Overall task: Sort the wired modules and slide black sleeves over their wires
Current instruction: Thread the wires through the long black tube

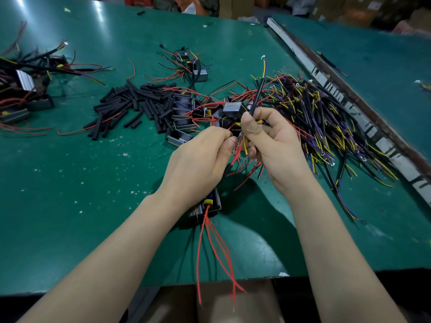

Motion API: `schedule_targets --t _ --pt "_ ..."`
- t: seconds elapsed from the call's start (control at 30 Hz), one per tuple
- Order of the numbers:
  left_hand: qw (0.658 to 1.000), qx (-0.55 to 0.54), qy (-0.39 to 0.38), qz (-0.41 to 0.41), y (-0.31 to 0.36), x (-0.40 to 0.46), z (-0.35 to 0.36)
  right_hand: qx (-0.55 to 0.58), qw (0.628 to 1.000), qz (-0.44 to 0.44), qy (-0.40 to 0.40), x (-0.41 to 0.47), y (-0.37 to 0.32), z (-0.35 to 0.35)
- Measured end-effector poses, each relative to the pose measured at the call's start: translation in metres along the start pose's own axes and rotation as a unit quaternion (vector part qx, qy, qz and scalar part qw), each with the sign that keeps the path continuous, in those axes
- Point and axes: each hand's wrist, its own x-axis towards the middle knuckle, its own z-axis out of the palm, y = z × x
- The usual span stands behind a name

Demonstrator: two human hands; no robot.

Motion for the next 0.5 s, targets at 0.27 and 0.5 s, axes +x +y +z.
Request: schedule_targets --t 0.27,0.5 --pt "1.0 -0.026 -0.009 0.014 0.0015 0.0023 -0.0006 0.043 0.998 0.036 -0.003 0.0001 0.0015 0.0043" --pt "0.996 -0.077 0.036 -0.038 -0.0062 0.0044 0.0026 0.074 0.995 0.054 0.036 0.0035 -0.0004 0.0042"
